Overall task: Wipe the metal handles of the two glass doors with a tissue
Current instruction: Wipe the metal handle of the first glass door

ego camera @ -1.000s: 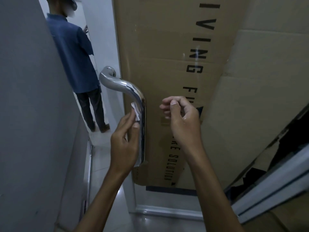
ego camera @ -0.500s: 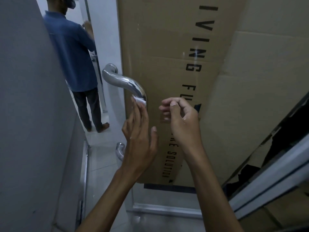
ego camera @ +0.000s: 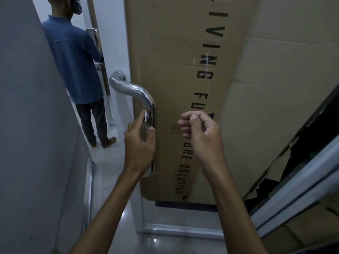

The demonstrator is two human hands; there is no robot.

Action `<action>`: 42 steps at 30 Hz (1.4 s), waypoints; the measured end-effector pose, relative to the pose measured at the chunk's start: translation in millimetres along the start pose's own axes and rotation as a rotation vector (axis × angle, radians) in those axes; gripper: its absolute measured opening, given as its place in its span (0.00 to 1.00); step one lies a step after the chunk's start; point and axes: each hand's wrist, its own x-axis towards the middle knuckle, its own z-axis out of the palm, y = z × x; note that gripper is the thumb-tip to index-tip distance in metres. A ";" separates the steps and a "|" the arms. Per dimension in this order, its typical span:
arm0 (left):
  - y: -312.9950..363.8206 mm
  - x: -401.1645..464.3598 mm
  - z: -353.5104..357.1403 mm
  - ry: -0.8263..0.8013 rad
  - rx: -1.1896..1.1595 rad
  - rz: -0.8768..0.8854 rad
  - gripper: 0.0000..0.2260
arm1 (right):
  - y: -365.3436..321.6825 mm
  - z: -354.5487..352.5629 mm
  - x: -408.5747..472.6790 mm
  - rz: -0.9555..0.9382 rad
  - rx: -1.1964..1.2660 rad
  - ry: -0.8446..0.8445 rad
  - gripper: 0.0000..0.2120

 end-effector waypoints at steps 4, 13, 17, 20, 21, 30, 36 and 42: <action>2.5 6.4 -15.3 -0.142 -0.065 -0.058 0.20 | -0.1 -0.3 0.3 0.012 0.001 -0.012 0.13; 17.5 37.6 -32.2 -0.370 -0.305 -0.085 0.13 | 3.6 -3.1 4.1 0.027 -0.002 -0.035 0.14; 17.9 44.7 -43.4 -0.496 -0.261 -0.125 0.11 | 6.0 -11.8 8.9 0.048 0.006 -0.011 0.14; 18.7 47.1 -47.8 -0.495 -0.229 -0.133 0.12 | 8.3 -13.6 11.9 0.063 0.008 -0.004 0.14; 17.7 46.1 -47.7 -0.462 -0.201 -0.115 0.12 | 8.8 -12.3 12.7 0.063 0.007 -0.007 0.14; 17.7 -3.7 -3.7 0.137 -0.008 0.018 0.09 | 15.6 9.7 9.9 0.070 -0.010 -0.100 0.13; -0.8 -19.9 16.1 0.285 0.119 0.185 0.07 | 18.9 5.9 10.0 0.069 0.007 -0.088 0.13; 0.9 -6.7 7.9 0.029 -0.109 -0.001 0.08 | 19.3 -2.7 10.1 0.065 -0.019 -0.077 0.13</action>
